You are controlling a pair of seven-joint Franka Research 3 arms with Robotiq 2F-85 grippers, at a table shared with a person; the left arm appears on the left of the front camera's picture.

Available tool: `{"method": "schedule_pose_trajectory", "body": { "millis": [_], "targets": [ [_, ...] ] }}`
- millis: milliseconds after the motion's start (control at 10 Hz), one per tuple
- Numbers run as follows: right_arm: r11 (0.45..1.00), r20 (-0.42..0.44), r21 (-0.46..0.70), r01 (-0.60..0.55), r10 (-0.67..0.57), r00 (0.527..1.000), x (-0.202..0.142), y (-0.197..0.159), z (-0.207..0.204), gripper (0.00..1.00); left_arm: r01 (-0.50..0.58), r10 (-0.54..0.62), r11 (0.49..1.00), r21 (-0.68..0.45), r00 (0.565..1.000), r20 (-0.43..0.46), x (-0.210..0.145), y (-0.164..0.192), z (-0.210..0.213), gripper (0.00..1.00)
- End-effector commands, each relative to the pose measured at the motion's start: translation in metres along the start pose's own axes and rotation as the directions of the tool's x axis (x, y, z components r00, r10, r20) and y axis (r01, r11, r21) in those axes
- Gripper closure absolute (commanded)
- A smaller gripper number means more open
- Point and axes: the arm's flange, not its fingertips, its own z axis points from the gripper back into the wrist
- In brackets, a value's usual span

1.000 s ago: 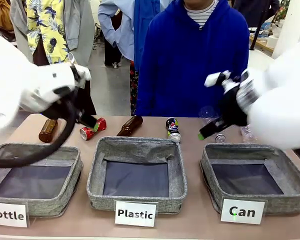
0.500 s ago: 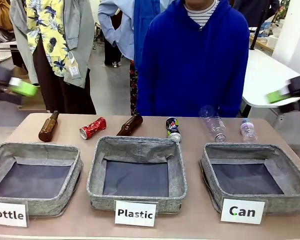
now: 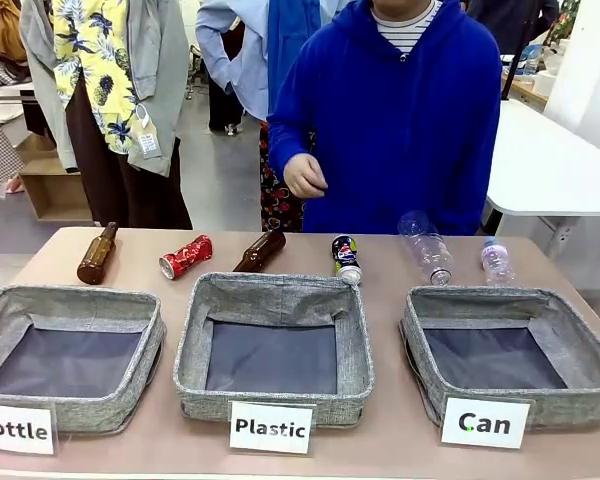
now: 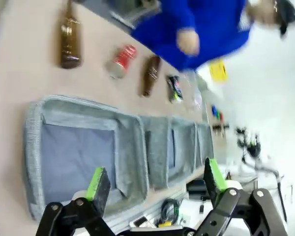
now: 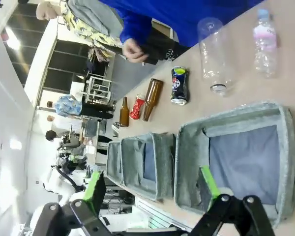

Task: Sort the can waste into the basket.
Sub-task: Pick up the can waste from the table and place it in the right Fabric basket.

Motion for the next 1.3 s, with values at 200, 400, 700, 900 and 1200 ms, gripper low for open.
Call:
{"method": "schedule_pose_trajectory", "body": {
  "millis": [200, 400, 700, 900, 1200],
  "targets": [
    [0.997, -0.034, -0.027, -0.068, 0.067, 0.997, -0.005, 0.03, 0.002, 0.0, 0.071, -0.073, 0.997, -0.043, 0.996, -0.045, -0.006, -0.018, 0.001, 0.0],
    [0.997, -0.034, -0.027, -0.068, 0.067, 0.997, -0.005, 0.03, 0.002, 0.0, 0.034, -0.035, 0.999, -0.013, 0.998, -0.043, -0.005, -0.014, -0.004, 0.0],
    [0.997, -0.034, -0.027, -0.068, 0.067, 0.997, -0.005, 0.03, 0.002, 0.0, 0.212, -0.185, 0.964, 0.163, 0.969, -0.164, 0.005, -0.073, -0.05, 0.0],
    [0.997, -0.034, -0.027, -0.068, 0.067, 0.997, -0.005, 0.03, 0.002, 0.0, 0.38, -0.298, 0.888, 0.258, 0.904, -0.307, 0.022, -0.125, -0.112, 0.0],
    [0.997, -0.034, -0.027, -0.068, 0.067, 0.997, -0.005, 0.03, 0.002, 0.0, 0.717, -0.511, 0.611, 0.334, 0.68, -0.526, 0.036, -0.165, -0.217, 0.0]
  ]
}}
